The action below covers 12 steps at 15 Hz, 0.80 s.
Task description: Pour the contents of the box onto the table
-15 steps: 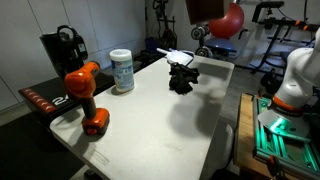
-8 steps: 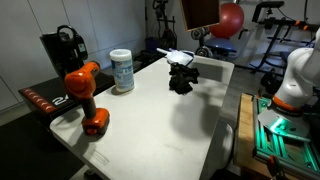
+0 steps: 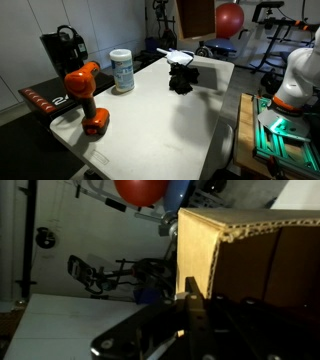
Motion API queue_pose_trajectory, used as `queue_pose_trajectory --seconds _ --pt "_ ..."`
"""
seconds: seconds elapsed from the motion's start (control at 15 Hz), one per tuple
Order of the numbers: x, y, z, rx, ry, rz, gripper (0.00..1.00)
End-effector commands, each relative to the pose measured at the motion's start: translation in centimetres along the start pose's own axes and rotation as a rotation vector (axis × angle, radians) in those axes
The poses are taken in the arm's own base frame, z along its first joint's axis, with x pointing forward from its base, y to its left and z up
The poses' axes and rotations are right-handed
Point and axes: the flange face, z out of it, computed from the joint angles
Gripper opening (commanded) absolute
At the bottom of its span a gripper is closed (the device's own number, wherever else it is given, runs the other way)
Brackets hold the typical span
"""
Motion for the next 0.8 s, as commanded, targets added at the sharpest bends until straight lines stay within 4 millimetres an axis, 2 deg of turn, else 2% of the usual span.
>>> queue_pose_trajectory --seconds 0.0,0.33,0.73 --pt "0.6 1.6 0.8 0.176 0.08 0.052 0.01" --pt "2.0 3.1 4.3 0.404 0.176 0.147 0.01" --pt "4.9 3.4 8.4 0.672 0.276 0.277 0.01"
